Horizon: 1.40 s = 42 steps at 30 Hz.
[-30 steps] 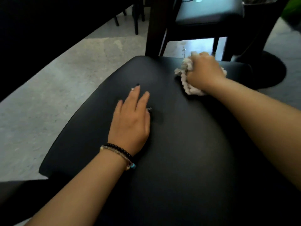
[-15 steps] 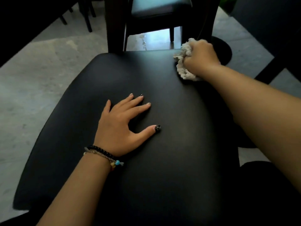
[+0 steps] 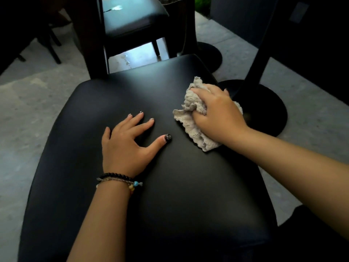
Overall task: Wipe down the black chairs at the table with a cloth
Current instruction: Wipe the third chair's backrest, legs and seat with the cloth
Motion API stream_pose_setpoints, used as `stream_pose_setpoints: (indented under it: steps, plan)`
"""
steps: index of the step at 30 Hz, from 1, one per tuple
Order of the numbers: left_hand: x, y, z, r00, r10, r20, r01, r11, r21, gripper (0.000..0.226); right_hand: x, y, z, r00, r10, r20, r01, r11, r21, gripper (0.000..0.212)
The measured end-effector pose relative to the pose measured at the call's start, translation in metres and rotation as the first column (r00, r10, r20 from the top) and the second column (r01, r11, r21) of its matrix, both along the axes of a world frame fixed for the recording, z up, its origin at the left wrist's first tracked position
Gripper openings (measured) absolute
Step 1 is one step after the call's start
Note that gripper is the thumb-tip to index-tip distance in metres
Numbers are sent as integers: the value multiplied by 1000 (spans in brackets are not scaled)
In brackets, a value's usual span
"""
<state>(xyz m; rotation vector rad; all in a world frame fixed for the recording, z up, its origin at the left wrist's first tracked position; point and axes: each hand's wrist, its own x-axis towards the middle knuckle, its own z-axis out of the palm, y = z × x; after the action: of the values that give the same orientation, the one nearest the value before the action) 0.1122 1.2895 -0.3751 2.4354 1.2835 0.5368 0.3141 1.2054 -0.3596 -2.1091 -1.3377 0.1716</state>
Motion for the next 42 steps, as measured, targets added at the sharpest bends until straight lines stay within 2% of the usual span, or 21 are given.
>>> stream_pose_setpoints:
  steps: [6, 9, 12, 14, 15, 18, 21, 28, 31, 34, 38, 40, 42]
  plan:
    - [-2, 2, -3, 1000, -23, -14, 23, 1000, -11, 71, -19, -45, -6, 959, -277, -52, 272, 959, -79, 64]
    - [-3, 0, 1, 999, -28, -20, 27, 999, -25, 71, -26, -79, -19, 896, -370, -243, 363, 929, -75, 78]
    - [3, -12, 6, 999, -25, -47, 24, 1000, -13, 54, -26, -91, -27, 818, -423, -391, 418, 903, -101, 89]
    - [7, -32, 7, 995, -86, -58, 86, 996, -6, 45, -17, -87, -27, 790, -394, -470, 393, 913, -106, 91]
    - [7, -45, 7, 988, -132, -76, 130, 991, -28, 48, -12, -84, -26, 759, -366, -538, 376, 922, -96, 87]
    - [2, -79, 6, 944, -237, -231, 224, 971, -85, 87, 2, -81, -28, 654, -247, -715, 311, 949, -43, 72]
    - [2, -84, 7, 914, -246, -323, 237, 969, -65, 99, 6, -78, -34, 605, -191, -773, 328, 944, 24, 63]
    - [26, -69, 17, 903, -275, -330, 236, 960, -153, 107, 32, -62, -34, 513, -164, -843, 384, 922, 54, 62]
    - [48, -55, 18, 893, -271, -359, 231, 961, -150, 110, 54, -45, -29, 520, -169, -837, 364, 931, 38, 55]
    - [73, -48, 11, 919, -221, -326, 189, 974, -128, 107, 81, -24, -23, 546, -175, -819, 343, 939, 28, 47]
    - [104, -37, 2, 950, -141, -280, 135, 990, -41, 101, 113, 0, -18, 608, -181, -773, 269, 963, -14, 56]
    - [112, -34, -3, 958, -109, -264, 112, 994, -2, 98, 121, 8, -19, 726, -226, -650, 258, 965, -48, 48]
    - [114, -33, -7, 965, -92, -247, 98, 995, 11, 88, 121, 11, -21, 889, -282, -362, 261, 960, -107, 39]
